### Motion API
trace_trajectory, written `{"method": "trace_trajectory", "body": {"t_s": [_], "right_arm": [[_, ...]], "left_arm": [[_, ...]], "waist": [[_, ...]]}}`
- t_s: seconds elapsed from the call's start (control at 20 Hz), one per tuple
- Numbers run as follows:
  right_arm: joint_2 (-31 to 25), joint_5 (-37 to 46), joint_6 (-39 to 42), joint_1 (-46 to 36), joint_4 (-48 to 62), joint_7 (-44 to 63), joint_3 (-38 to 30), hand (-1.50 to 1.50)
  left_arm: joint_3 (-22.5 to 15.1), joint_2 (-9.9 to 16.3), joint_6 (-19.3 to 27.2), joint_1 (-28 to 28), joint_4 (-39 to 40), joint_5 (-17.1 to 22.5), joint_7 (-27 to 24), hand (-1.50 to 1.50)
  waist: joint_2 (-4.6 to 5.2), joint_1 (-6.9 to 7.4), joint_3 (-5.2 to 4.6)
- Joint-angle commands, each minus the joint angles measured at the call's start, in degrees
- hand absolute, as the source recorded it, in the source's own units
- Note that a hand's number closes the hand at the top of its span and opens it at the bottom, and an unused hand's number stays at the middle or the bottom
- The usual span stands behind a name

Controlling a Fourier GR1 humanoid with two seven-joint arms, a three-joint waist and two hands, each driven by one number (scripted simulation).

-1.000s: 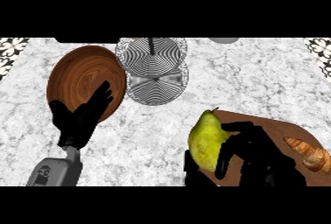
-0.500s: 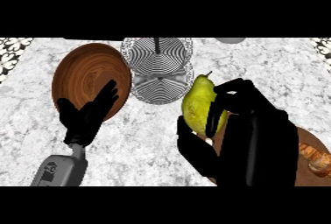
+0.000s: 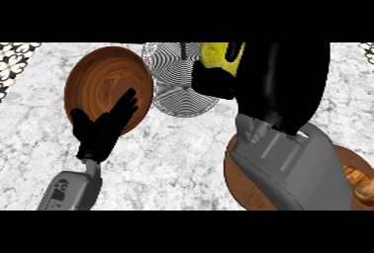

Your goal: Pick the pear from the cutting board and place it in the tiered basket

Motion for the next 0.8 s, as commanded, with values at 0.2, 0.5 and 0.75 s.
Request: {"method": "trace_trajectory", "body": {"t_s": [0.2,0.5,0.75], "right_arm": [[0.55,-4.80,-9.76,-16.62,24.36,7.84,-7.80,1.50],[0.55,-6.94,-21.27,-18.45,38.54,1.36,-11.89,1.50],[0.56,-12.49,-35.80,-17.92,39.63,-4.67,-16.96,1.50]], "left_arm": [[0.64,-0.62,0.30,-3.23,0.52,0.39,1.67,0.00],[-0.38,-0.78,0.43,-1.80,-0.20,-0.90,0.82,0.00],[-1.05,-1.68,0.84,-3.90,0.02,-1.36,1.59,0.00]], "waist": [[0.57,0.95,0.09],[0.76,1.20,0.16],[1.39,2.79,0.28]]}}
